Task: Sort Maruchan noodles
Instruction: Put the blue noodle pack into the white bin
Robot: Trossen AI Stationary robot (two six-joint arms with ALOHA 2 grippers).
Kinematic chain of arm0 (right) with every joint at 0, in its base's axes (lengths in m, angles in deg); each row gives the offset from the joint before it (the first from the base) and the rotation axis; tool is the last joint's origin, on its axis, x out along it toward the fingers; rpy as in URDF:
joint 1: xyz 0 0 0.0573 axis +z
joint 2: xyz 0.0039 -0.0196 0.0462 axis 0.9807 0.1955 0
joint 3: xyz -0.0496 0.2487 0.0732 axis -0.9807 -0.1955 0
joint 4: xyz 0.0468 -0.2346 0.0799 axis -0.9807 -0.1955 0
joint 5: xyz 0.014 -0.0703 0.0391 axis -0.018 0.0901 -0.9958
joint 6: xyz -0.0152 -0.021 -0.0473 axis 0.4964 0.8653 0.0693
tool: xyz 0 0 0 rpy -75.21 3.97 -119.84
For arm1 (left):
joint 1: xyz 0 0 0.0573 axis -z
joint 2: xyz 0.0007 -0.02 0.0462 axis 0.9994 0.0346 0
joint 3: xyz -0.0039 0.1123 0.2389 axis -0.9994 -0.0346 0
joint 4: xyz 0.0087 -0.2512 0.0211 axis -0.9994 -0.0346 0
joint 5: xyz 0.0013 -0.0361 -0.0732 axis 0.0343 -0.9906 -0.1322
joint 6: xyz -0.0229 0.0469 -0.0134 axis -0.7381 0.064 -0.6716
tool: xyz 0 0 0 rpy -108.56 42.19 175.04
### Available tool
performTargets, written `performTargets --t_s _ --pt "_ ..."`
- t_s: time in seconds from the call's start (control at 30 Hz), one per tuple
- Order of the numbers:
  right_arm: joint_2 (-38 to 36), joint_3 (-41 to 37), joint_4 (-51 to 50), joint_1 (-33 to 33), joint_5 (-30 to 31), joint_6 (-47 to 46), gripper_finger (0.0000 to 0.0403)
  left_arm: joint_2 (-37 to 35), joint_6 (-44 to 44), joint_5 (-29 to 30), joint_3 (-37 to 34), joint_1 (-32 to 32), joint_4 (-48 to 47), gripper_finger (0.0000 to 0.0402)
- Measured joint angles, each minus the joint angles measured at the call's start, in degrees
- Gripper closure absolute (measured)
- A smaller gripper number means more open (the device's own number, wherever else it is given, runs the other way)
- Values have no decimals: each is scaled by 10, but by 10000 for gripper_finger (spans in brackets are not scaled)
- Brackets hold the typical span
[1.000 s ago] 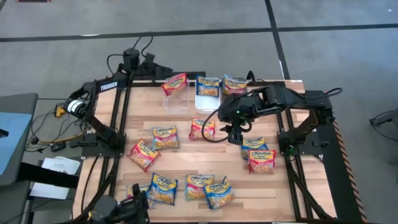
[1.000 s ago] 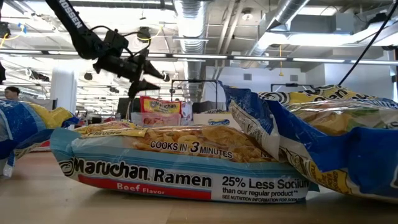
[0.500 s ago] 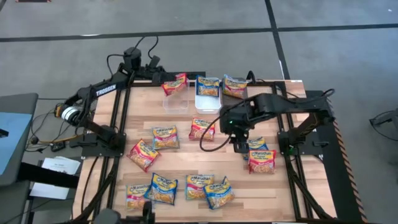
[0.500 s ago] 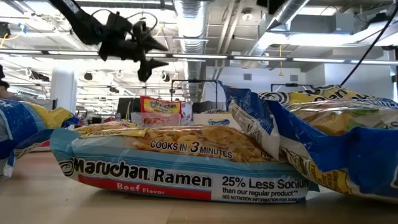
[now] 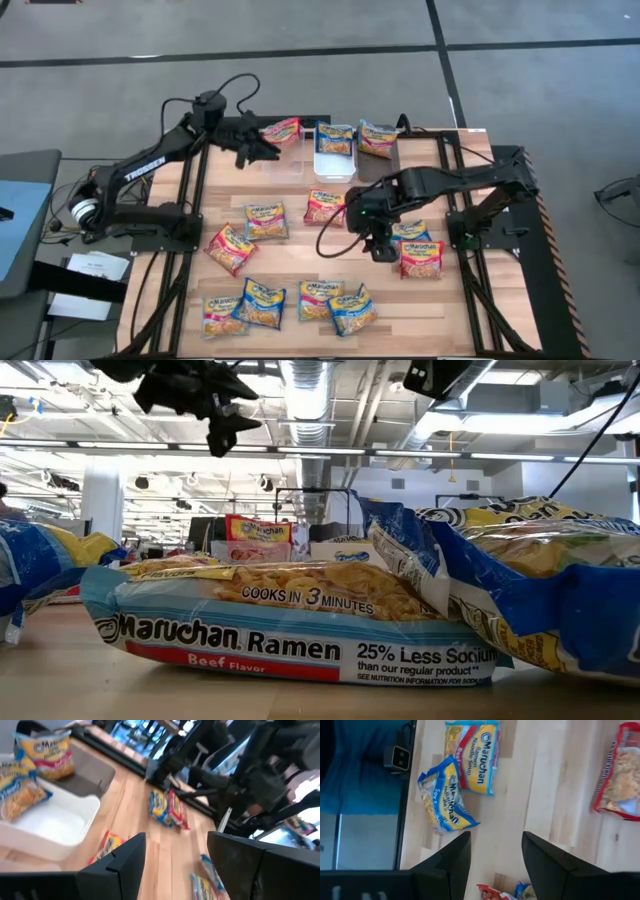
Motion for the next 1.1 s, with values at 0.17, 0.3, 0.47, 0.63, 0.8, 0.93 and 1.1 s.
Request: performTargets --t_s 0.17,0.3,0.47,0.63,0.8,0.93,1.1 --pt "0 0 8 19 0 -2 204 -23 20 46 0 31 -87 202" --pt "0 0 28 31 1 1 204 -30 33 100 0 63 -132 202" --pt "0 0 61 44 33 7 204 -31 34 121 0 112 -164 202" --pt "0 0 81 47 47 21 201 -31 12 122 0 174 -178 202" --pt "0 0 105 46 49 20 180 -31 -5 150 0 241 -182 202" --pt "0 0 121 51 49 13 160 -31 -15 187 0 290 -182 202" --pt "16 1 137 66 44 -15 153 -31 -40 236 0 346 -182 202"
